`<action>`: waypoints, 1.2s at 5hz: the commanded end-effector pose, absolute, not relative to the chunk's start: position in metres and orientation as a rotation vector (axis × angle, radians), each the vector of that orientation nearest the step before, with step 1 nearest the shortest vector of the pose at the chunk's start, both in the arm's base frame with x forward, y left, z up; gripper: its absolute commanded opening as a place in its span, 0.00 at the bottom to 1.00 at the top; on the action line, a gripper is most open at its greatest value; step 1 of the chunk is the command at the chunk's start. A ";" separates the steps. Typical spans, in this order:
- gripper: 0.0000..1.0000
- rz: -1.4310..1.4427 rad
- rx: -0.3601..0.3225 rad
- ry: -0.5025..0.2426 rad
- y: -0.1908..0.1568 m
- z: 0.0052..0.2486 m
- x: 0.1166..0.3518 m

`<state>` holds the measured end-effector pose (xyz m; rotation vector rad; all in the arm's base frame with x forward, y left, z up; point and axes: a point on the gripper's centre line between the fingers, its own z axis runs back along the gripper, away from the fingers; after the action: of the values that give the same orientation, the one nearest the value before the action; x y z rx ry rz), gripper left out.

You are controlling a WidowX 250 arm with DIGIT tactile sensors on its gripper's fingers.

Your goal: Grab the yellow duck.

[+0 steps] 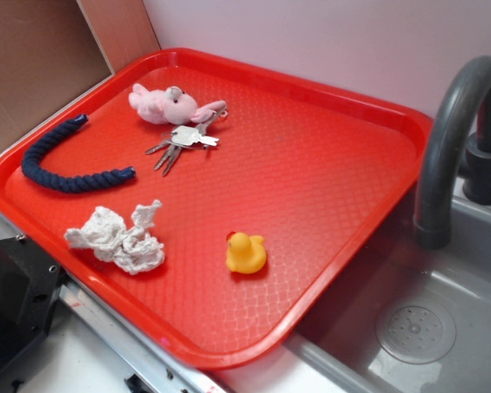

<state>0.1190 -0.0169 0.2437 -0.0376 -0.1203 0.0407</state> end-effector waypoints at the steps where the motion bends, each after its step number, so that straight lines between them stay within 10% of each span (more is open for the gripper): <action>1: 1.00 0.041 -0.038 -0.120 -0.017 0.244 0.119; 3: 1.00 -0.458 -0.041 -0.369 -0.034 0.210 0.152; 6: 1.00 -1.031 -0.004 -0.292 -0.128 0.164 0.180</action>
<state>0.1801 -0.1182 0.1513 -0.0025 -0.2330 -1.0195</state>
